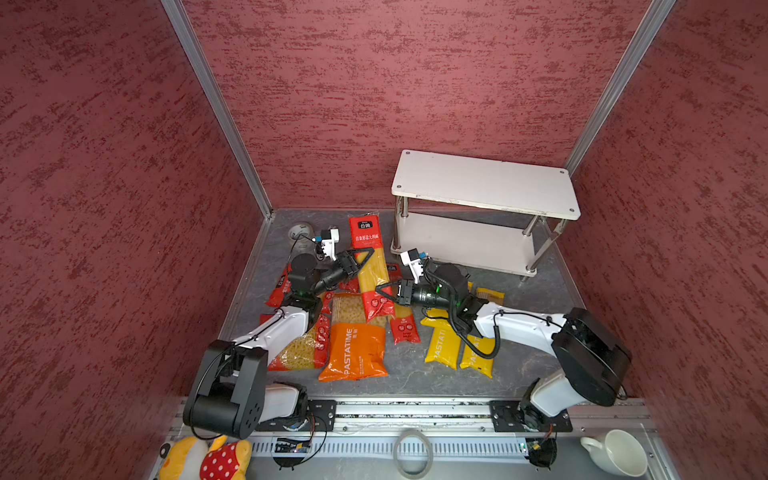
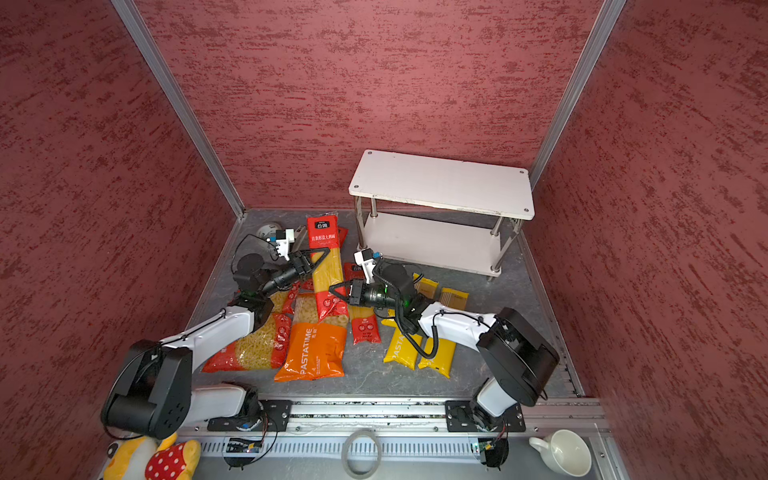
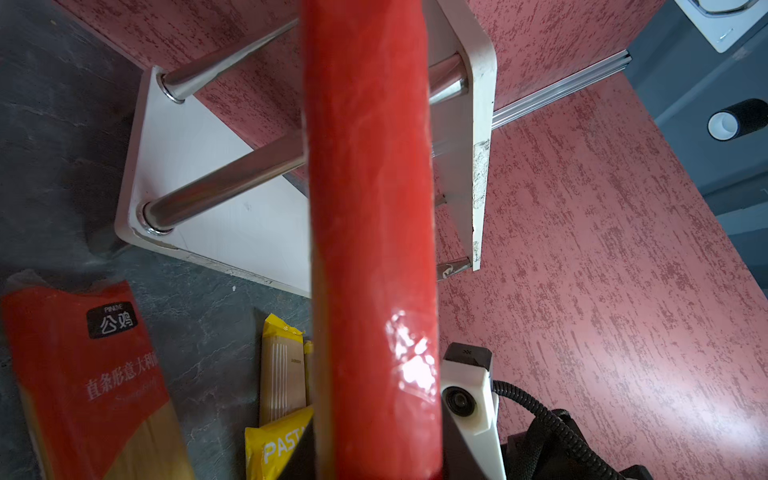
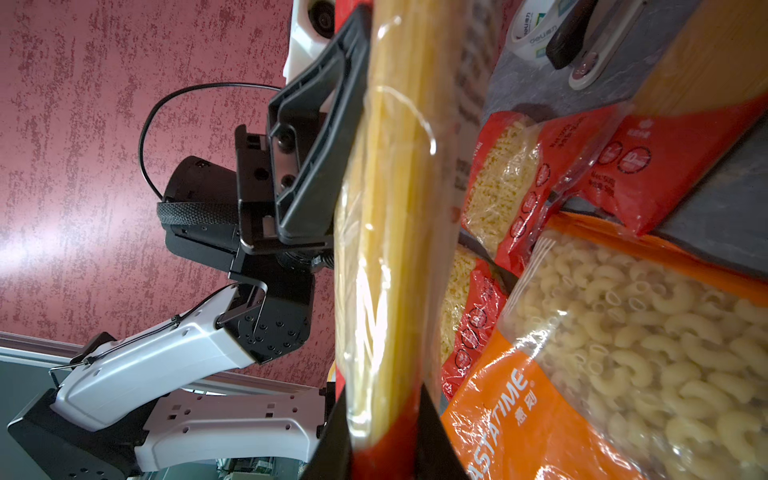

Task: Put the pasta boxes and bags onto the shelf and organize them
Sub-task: 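Carry the upright spaghetti bag with both grippers toward the white shelf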

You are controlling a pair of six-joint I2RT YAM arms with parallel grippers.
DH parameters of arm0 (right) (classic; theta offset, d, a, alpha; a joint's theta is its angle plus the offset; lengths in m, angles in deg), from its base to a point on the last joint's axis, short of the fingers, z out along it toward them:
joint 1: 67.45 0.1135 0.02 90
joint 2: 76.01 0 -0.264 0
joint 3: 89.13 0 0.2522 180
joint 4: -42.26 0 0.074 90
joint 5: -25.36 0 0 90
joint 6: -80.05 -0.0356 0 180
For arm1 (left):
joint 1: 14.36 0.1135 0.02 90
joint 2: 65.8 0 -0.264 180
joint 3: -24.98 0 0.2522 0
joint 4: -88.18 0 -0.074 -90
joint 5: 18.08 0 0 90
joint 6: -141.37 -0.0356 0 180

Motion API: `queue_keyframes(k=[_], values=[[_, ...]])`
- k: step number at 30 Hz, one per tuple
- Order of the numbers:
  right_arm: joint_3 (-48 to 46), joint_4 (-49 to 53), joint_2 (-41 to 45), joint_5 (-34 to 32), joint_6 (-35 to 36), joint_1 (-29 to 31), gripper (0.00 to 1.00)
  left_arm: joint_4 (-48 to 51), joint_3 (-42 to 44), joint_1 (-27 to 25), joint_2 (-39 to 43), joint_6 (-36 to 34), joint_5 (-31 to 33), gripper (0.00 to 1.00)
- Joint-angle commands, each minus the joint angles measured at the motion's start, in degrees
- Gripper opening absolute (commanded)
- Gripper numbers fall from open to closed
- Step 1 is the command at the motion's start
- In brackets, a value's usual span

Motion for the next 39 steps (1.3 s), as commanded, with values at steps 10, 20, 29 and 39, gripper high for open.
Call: queue_keyframes(k=[10, 20, 29, 39], values=[[-4.9, -9.1, 4.6, -3.0, -0.1, 0.1, 0.53, -6.7, -9.1, -0.3, 0.7, 3.0, -0.8, 0.02], [-3.7, -9.9, 6.0, -1.3, 1.1, -0.4, 0.62, -10.3, -17.2, -0.4, -1.5, 5.6, 1.0, 0.02], [0.3, -13.6, 5.4, -3.7, 2.8, -0.8, 0.56, -9.5, -20.4, -2.6, -3.2, 4.9, 1.9, 0.04], [1.5, -12.2, 5.9, -6.3, 3.6, -2.1, 0.25, -7.7, -20.9, -3.4, -3.2, 4.0, 2.2, 0.11]])
